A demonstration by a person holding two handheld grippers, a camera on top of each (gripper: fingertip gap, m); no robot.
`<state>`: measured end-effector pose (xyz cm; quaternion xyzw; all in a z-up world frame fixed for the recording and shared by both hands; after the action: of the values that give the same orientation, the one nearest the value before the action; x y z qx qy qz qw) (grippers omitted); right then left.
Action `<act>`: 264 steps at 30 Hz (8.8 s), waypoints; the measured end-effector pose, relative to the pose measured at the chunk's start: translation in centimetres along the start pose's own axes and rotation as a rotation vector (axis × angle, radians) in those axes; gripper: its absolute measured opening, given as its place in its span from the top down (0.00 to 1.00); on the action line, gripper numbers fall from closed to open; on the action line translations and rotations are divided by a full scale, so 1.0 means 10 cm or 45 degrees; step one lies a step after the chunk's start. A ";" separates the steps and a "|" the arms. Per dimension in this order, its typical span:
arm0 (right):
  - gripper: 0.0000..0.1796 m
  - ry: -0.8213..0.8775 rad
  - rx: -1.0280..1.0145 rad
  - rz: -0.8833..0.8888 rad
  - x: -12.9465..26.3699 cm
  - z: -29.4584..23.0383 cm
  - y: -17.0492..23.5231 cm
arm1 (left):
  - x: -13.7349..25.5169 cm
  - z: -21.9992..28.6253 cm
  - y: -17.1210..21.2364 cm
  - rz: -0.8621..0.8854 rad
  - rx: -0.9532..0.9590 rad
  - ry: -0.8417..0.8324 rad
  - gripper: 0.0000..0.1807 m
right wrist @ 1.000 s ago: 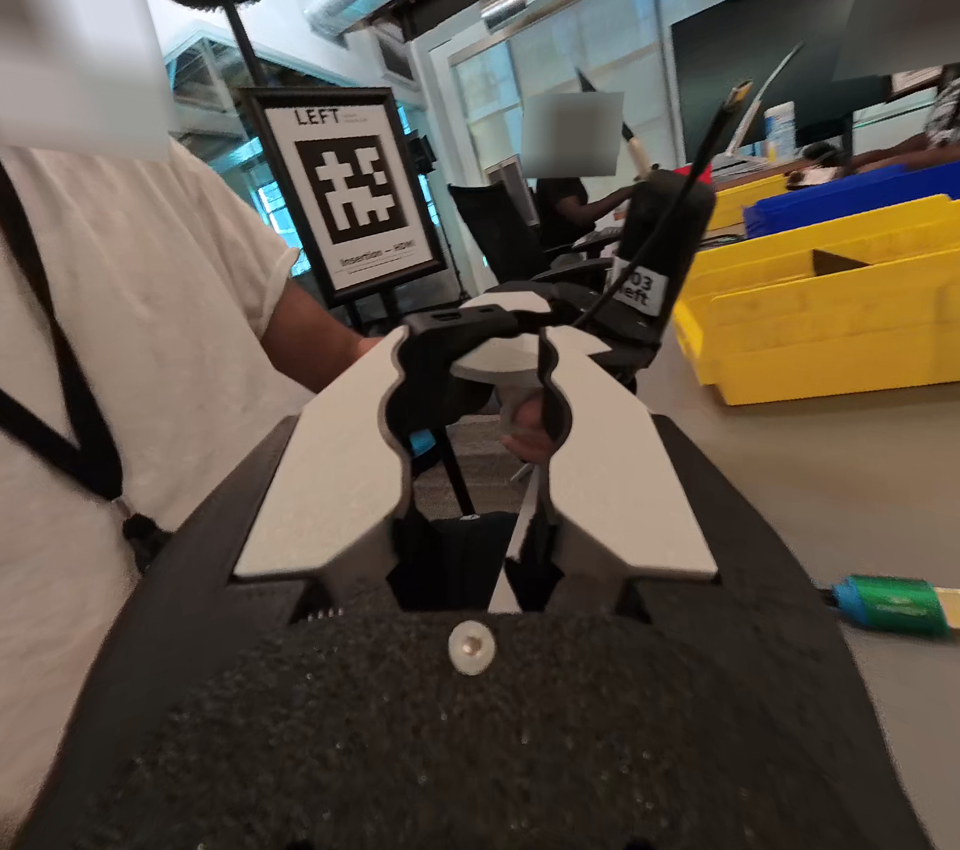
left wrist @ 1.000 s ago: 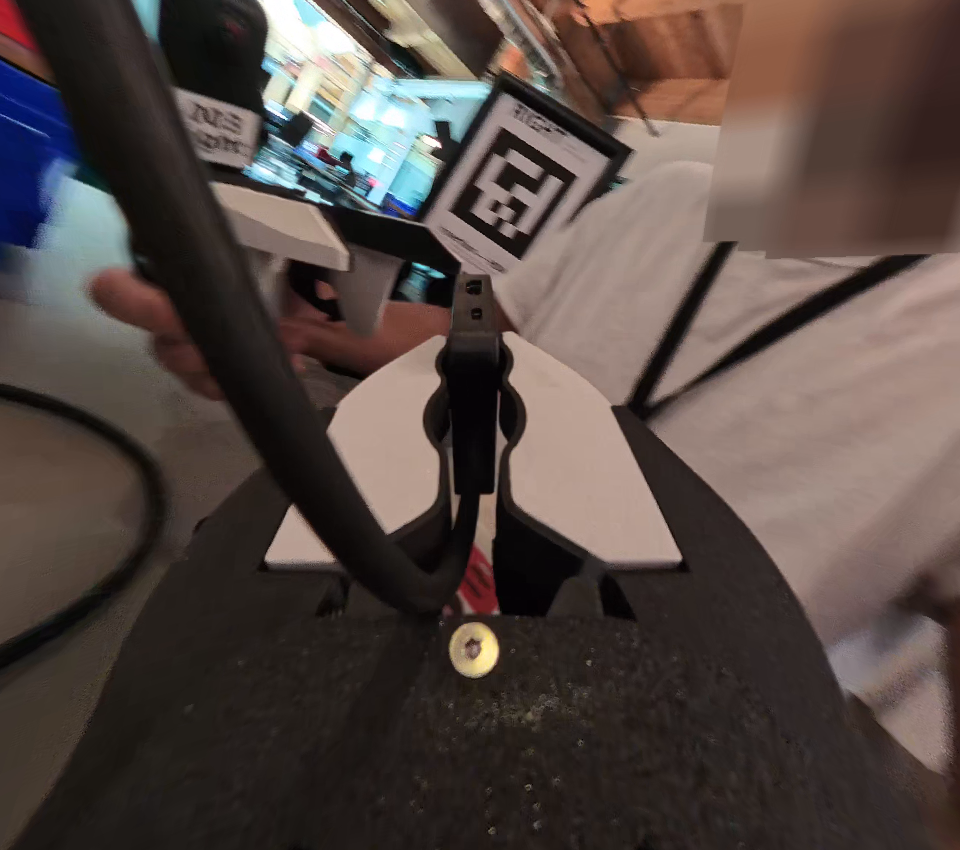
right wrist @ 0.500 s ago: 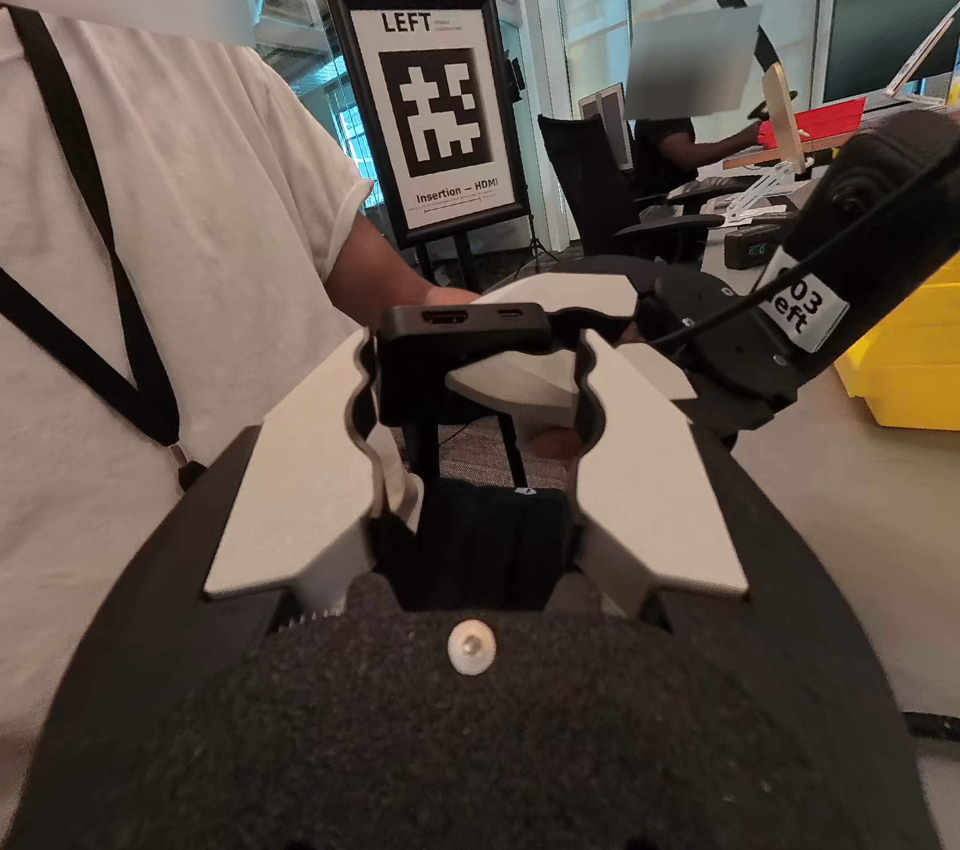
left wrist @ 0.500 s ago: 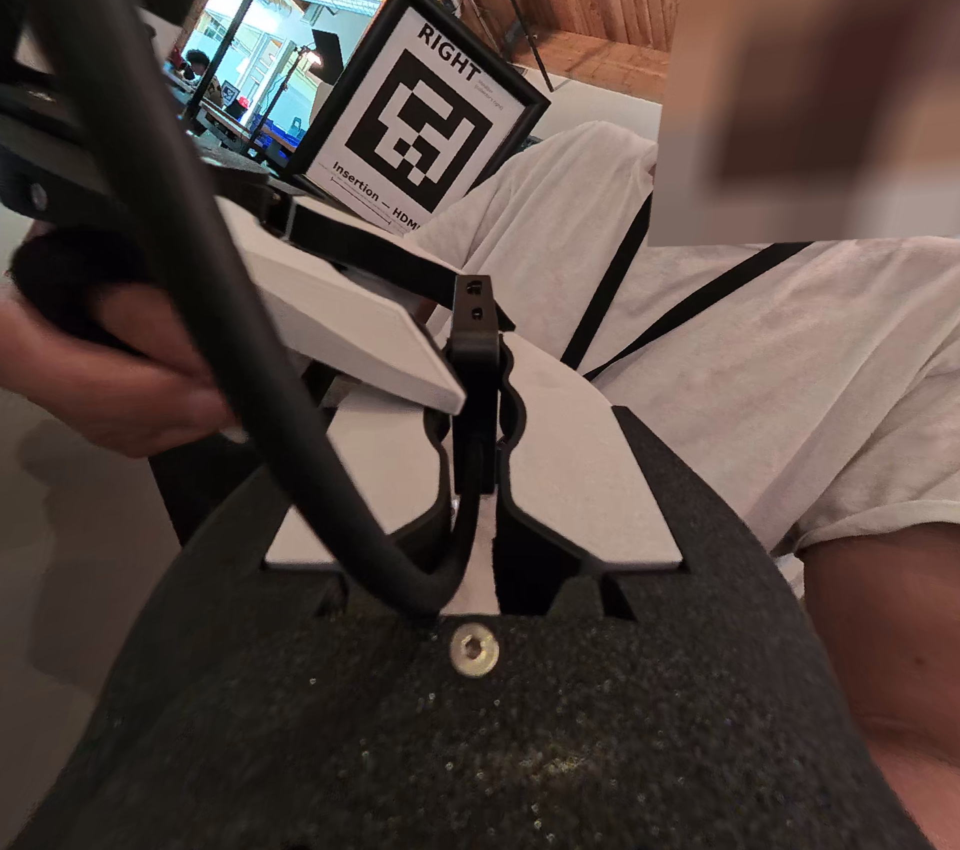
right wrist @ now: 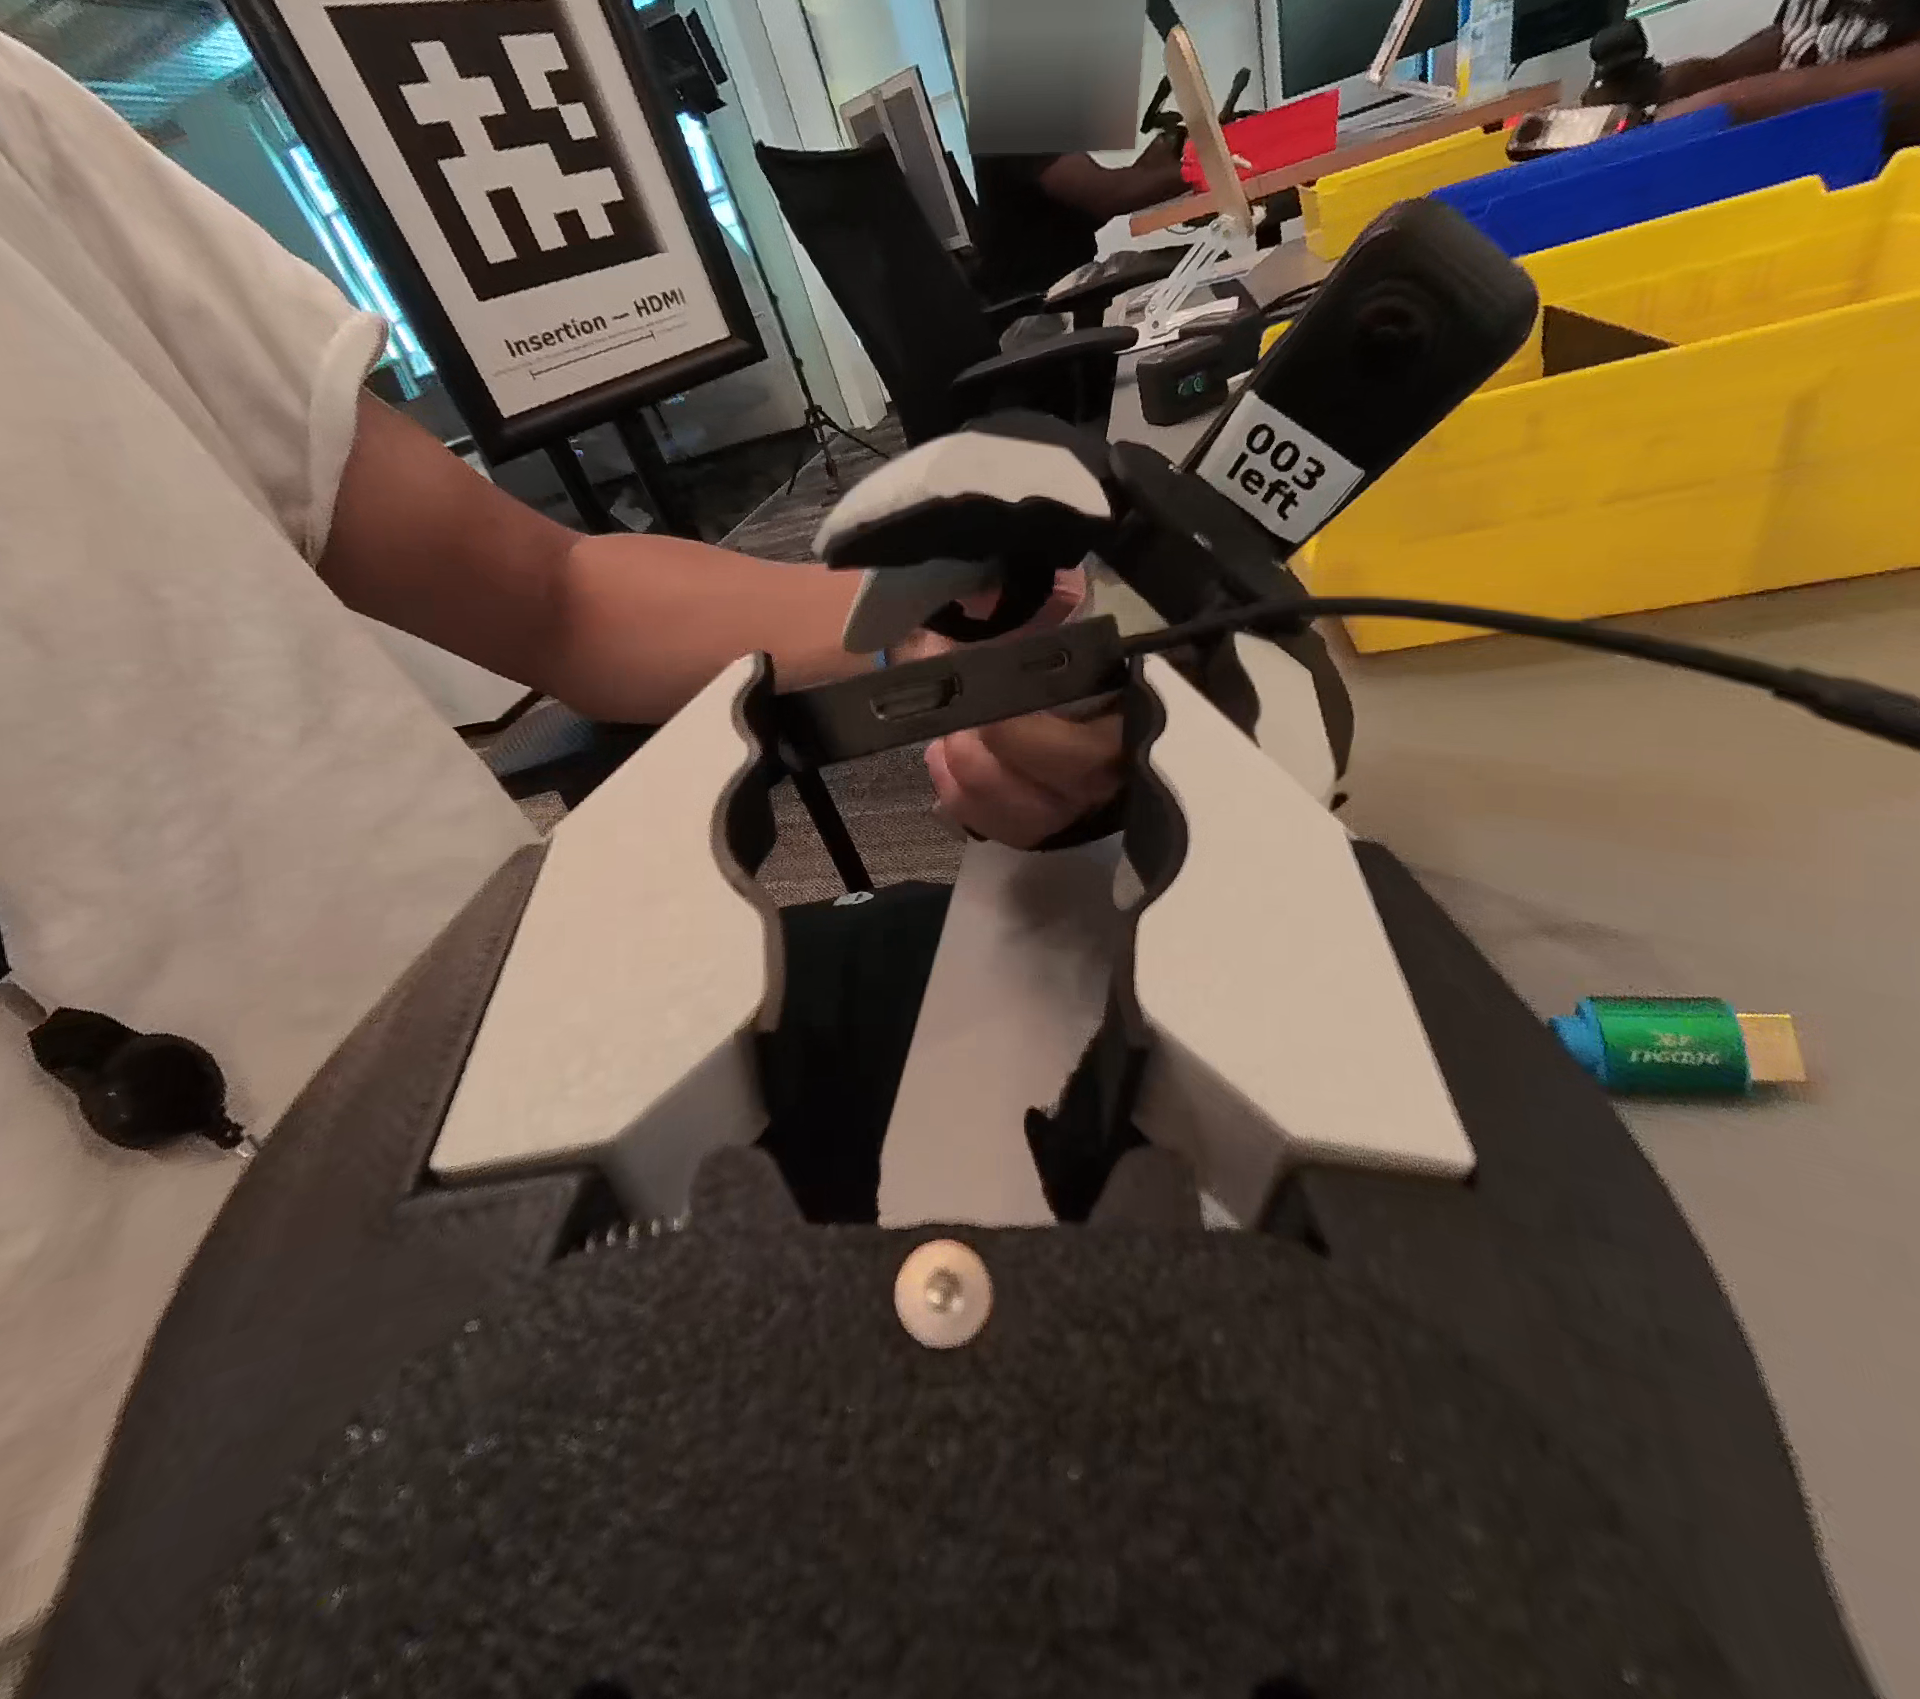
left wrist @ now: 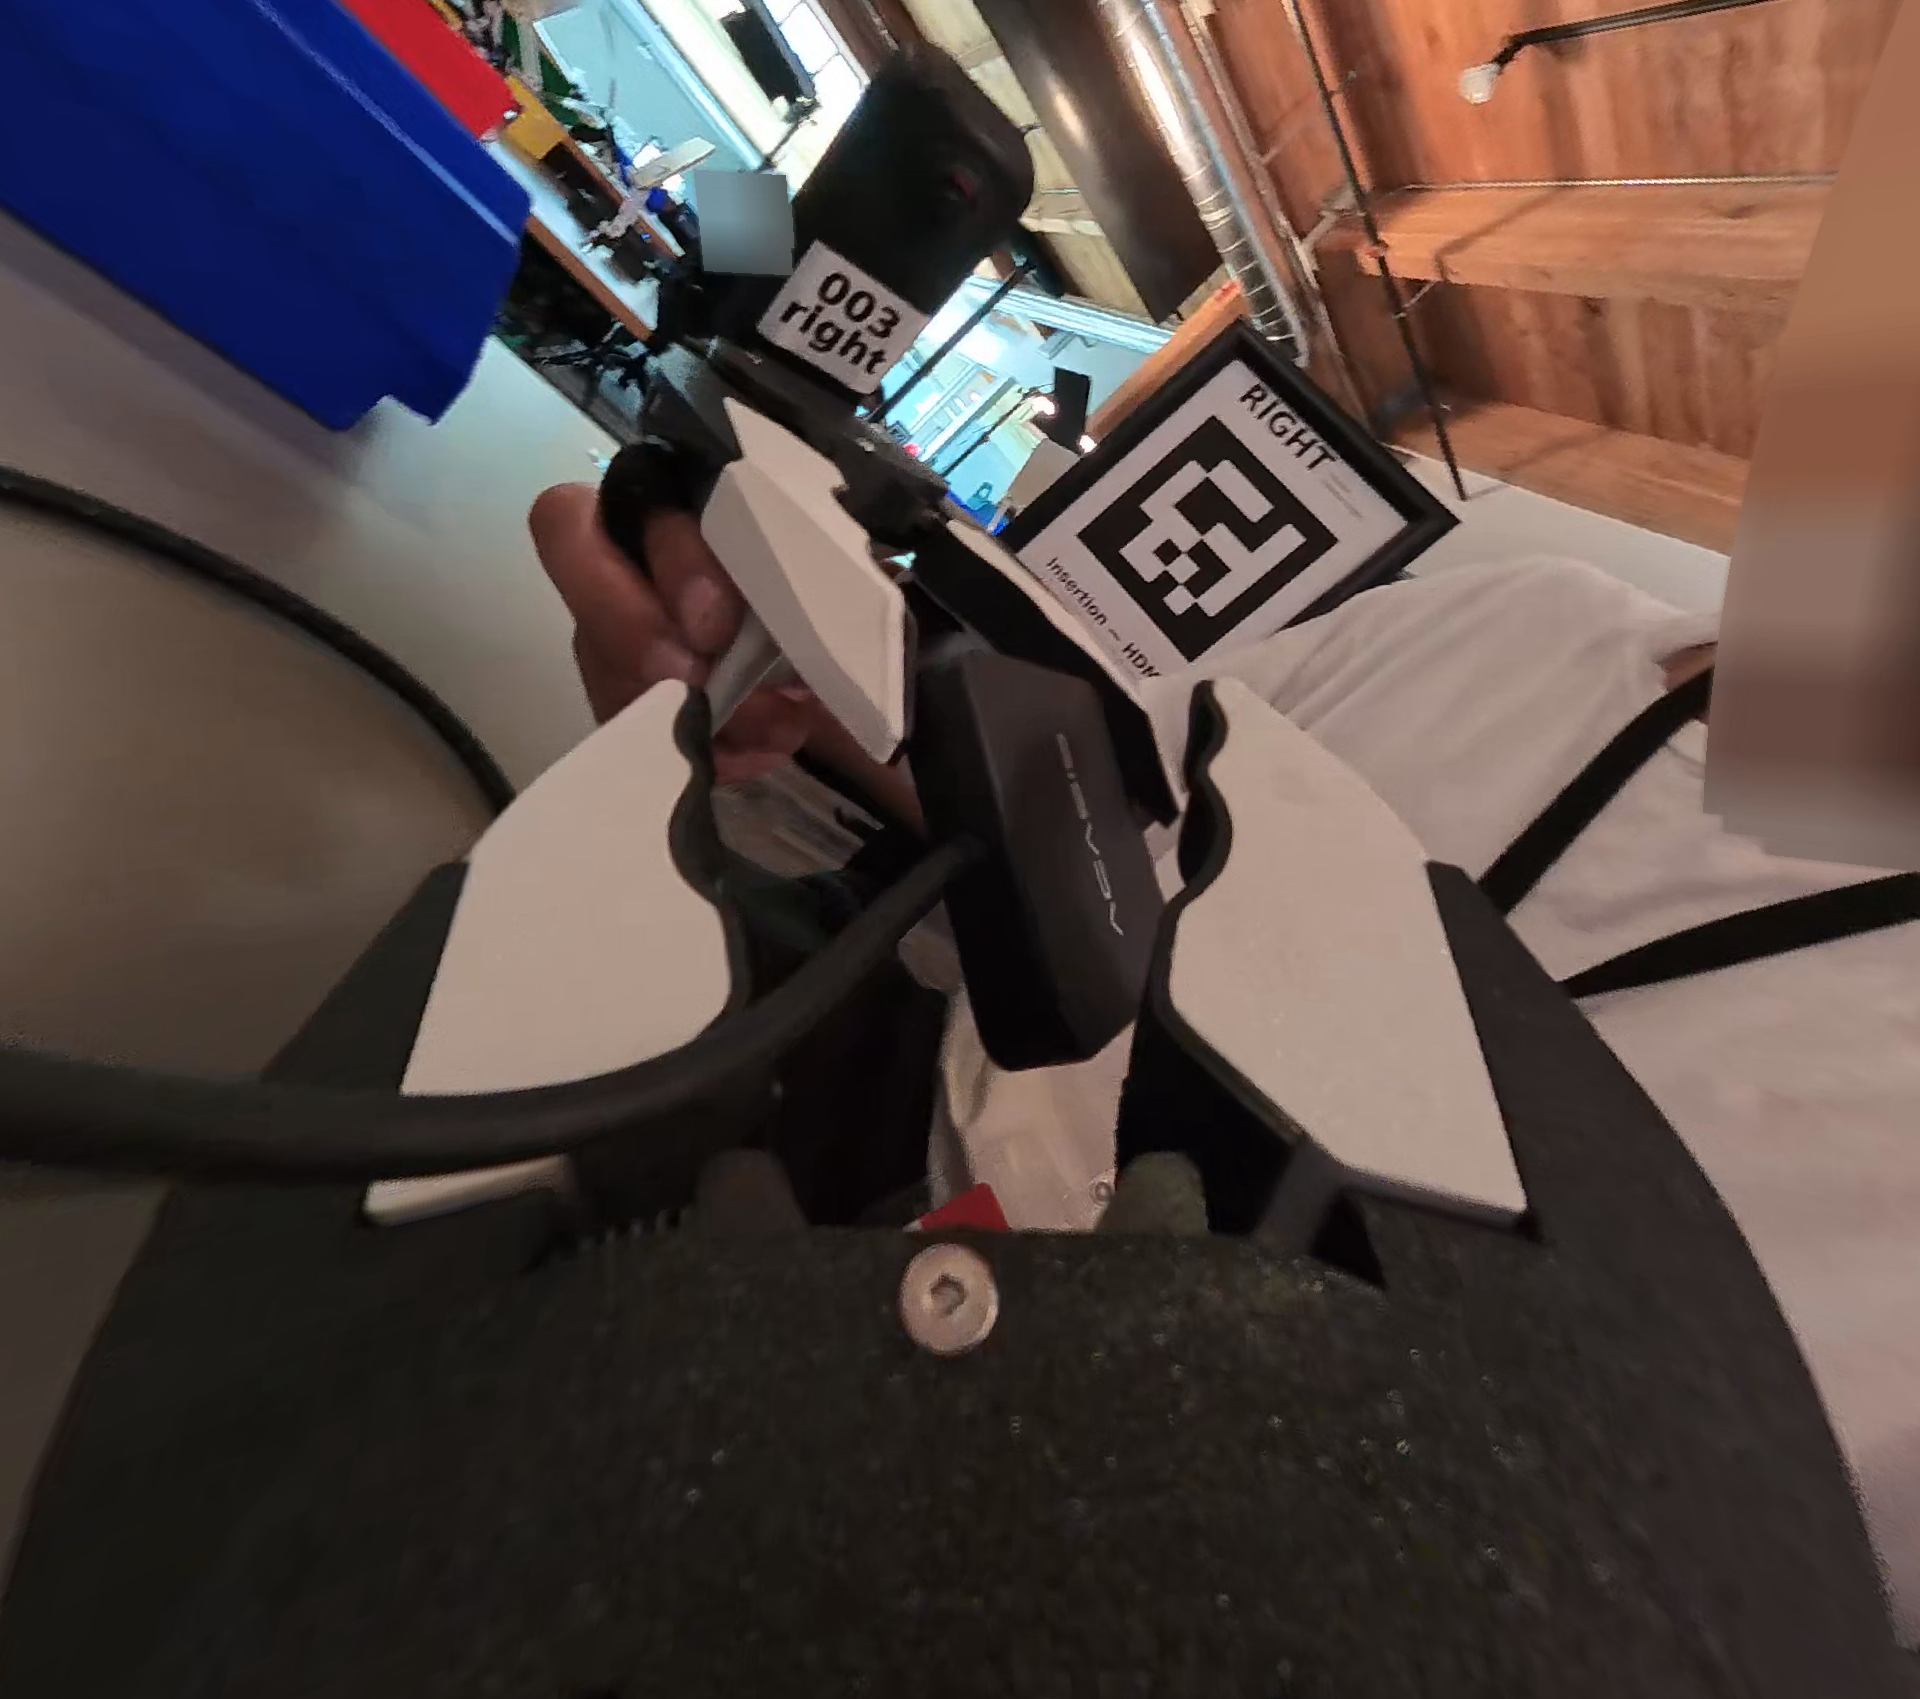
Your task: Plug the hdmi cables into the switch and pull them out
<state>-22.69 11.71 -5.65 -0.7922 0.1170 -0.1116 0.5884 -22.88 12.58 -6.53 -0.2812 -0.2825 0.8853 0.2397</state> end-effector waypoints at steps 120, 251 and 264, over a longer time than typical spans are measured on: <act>0.97 0.836 0.639 -1.011 0.57 1.80 0.38 | 1.12 -0.26 -0.65 -0.534 -1.502 -1.847 0.93; 0.88 0.692 -0.084 -0.060 -0.21 0.86 -0.26 | 0.76 -0.45 -0.57 -0.697 -1.529 -1.913 0.93; 0.78 0.374 -0.030 0.073 0.08 0.84 -0.27 | 0.55 0.14 -0.74 0.187 -1.134 -0.949 0.93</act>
<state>-19.10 19.85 -5.41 -0.7704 0.2257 -0.2081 0.5587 -25.78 20.69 -2.91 -0.0434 -0.6725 0.7346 -0.0793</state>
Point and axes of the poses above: each gripper's, where its closed fingertips meet, x back along the fingers, y out of its underside, z = x × y across the jaws, the point moved 2 cm from there along x, back along the fingers, and after that the axes turned 12 degrees about y, right-handed, at the moved point
